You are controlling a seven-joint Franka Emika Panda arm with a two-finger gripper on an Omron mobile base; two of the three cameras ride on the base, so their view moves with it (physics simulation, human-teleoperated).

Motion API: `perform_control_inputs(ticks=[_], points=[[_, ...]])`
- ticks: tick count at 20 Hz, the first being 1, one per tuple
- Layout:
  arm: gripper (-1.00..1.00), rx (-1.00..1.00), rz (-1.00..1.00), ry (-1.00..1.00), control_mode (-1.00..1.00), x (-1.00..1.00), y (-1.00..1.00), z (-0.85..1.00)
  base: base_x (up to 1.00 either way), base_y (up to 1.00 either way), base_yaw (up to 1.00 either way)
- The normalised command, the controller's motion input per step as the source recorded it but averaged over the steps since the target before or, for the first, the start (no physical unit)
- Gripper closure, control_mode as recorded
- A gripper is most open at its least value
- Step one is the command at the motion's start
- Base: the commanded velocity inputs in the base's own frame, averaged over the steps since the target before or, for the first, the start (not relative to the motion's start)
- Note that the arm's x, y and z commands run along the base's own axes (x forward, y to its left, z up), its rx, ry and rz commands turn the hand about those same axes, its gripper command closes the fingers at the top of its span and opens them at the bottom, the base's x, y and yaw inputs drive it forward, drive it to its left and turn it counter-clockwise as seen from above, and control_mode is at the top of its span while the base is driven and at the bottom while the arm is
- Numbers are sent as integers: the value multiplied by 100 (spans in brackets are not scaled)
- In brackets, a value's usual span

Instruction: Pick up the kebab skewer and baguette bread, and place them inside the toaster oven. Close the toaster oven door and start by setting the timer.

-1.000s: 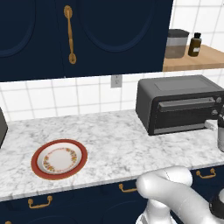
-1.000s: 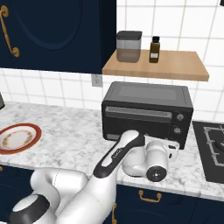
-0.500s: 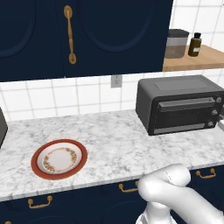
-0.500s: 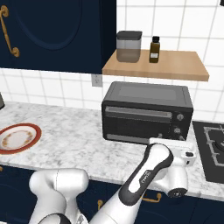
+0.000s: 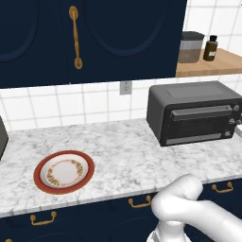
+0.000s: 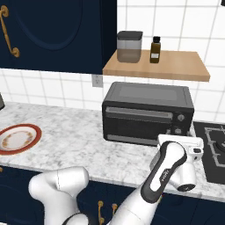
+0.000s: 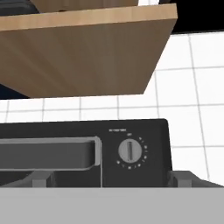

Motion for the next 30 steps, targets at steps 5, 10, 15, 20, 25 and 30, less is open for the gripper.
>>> perform_control_inputs(ticks=[5, 10, 15, 20, 25, 30], points=[[-100, 0, 3, 0, -100, 60, -12, 8, 0, 0, 0], [-100, 0, 0, -1, -100, 8, -20, 2, 0, 0, 0], [-100, 0, 0, -1, -100, 3, -27, 0, 0, 0, 0], [-100, 0, 0, 0, -100, 20, -6, 0, 0, 0, 0], [-100, 0, 0, 0, -100, 27, 0, 0, 0, 0, 0], [-100, 0, 0, 0, -100, 2, -8, 3, 0, 0, 0]])
